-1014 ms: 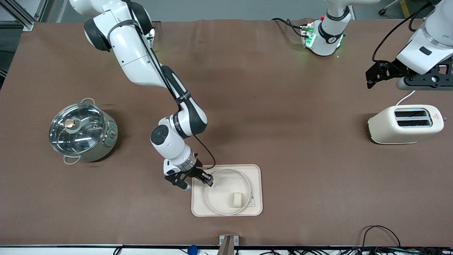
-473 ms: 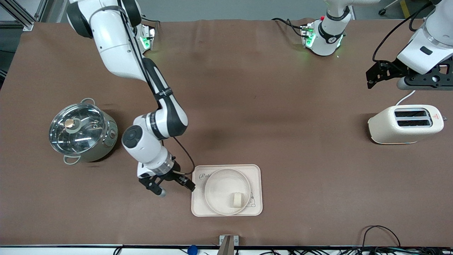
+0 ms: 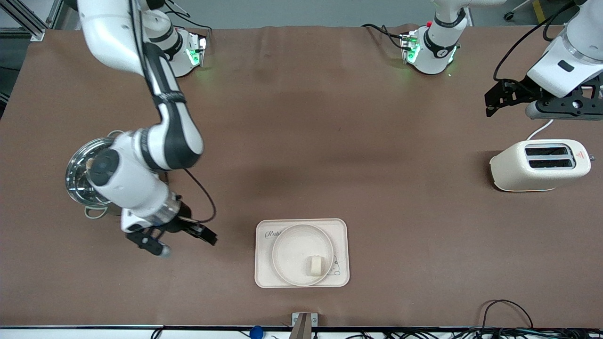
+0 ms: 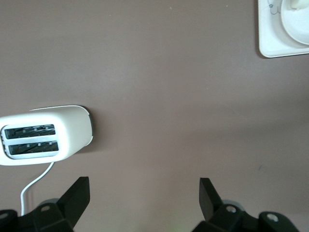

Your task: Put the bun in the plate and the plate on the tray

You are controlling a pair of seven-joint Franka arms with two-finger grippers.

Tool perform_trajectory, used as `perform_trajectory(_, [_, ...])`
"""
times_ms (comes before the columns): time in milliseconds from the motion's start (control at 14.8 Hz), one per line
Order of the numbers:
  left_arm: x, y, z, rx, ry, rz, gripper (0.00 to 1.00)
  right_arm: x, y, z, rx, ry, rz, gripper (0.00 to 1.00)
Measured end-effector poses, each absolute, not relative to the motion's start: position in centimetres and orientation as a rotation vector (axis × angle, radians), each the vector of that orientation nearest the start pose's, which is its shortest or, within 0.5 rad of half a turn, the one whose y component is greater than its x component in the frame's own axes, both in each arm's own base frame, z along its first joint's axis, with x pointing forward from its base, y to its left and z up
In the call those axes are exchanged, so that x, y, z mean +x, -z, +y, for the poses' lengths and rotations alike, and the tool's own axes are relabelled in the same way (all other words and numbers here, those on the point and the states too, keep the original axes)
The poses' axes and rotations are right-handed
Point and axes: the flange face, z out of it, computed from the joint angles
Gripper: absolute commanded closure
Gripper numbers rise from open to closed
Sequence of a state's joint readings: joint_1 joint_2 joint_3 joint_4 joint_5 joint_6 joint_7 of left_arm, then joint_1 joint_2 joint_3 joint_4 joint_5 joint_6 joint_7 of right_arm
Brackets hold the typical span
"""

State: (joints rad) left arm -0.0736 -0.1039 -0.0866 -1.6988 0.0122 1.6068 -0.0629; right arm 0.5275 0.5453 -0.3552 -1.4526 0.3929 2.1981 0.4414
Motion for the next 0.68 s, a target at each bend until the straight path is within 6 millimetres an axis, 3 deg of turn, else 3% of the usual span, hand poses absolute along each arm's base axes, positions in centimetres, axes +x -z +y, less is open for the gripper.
perform_trajectory(338, [51.7,-62.4,-8.5,-3.121,0.020,0.126,0.00,63.5,-49.5,10.5,-2.983,0.177,0.442,0.00])
perform_trajectory(473, [51.7,-62.4,-8.5,-3.122,0.021,0.119,0.00,61.1,-52.5,5.8,-3.017,0.115,0.373,0.00])
perform_trajectory(676, [51.6,-62.4,-8.5,-3.122,0.018,0.118,0.00,58.6,-55.1,-0.9,-3.014,0.058,0.304,0.00])
